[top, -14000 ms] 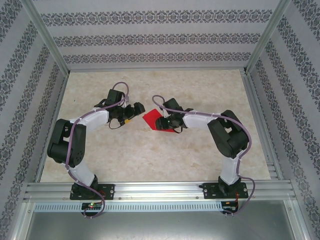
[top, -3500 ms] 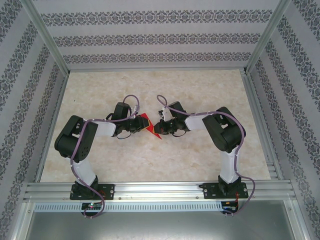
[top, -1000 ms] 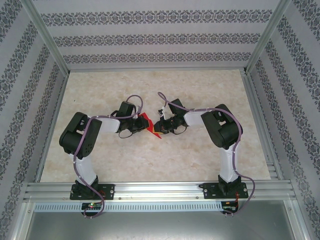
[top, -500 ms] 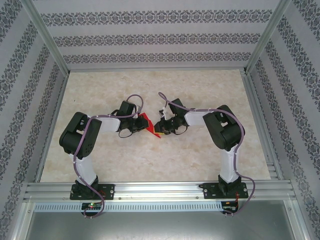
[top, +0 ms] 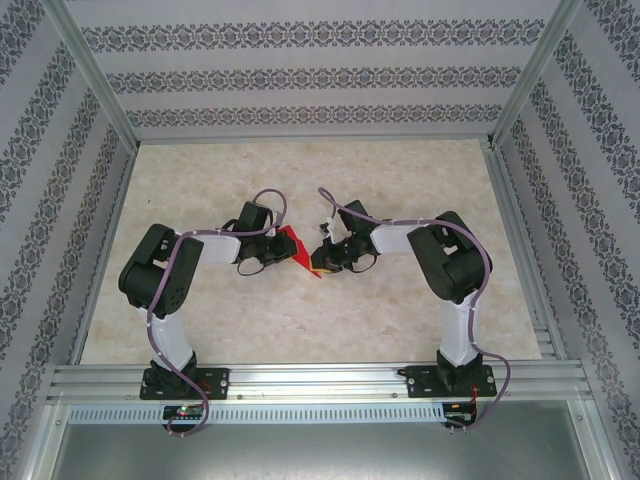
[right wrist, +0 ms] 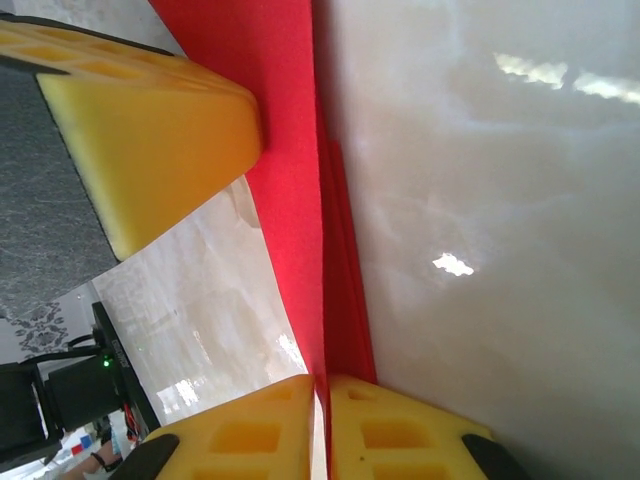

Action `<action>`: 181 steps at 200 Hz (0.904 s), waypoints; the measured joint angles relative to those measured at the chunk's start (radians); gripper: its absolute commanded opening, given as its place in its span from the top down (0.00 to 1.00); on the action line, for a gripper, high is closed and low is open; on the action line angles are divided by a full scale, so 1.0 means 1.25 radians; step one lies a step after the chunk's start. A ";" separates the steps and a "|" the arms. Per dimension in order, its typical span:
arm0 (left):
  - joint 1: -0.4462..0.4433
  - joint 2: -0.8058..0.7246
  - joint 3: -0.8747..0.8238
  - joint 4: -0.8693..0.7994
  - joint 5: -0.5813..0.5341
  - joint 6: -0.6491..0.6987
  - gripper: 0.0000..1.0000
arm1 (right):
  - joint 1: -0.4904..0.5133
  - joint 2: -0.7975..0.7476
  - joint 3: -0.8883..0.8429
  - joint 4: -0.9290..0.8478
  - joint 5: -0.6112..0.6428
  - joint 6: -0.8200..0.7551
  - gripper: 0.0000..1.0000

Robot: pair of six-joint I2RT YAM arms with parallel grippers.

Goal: Fold a paper plane with a square sheet of paper (pick it up from the middle)
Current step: Fold the wing for the fifth time at the center of the table.

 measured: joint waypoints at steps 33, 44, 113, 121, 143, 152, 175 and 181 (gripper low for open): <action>0.000 0.000 0.000 0.000 0.000 0.000 0.89 | -0.001 -0.025 -0.017 -0.033 0.013 -0.018 0.87; 0.000 0.000 0.000 0.000 0.000 0.000 0.89 | -0.001 -0.028 -0.022 -0.039 0.018 -0.023 0.89; 0.000 0.001 0.001 -0.002 0.000 0.000 0.89 | 0.000 -0.049 -0.027 -0.065 0.048 -0.039 0.81; 0.000 0.001 0.002 -0.005 -0.001 0.000 0.89 | 0.000 -0.063 -0.027 -0.077 0.058 -0.039 0.81; 0.000 0.002 0.007 -0.012 -0.001 0.000 0.89 | 0.000 -0.116 -0.025 -0.106 0.094 -0.041 0.80; 0.000 0.002 0.007 -0.012 -0.001 0.000 0.89 | 0.005 -0.133 -0.014 -0.120 0.107 -0.045 0.80; 0.000 0.003 0.009 -0.015 -0.001 0.000 0.89 | 0.027 -0.136 0.038 -0.139 0.124 -0.057 0.84; 0.000 0.003 0.009 -0.016 -0.001 0.000 0.89 | 0.036 -0.130 0.054 -0.146 0.126 -0.059 0.85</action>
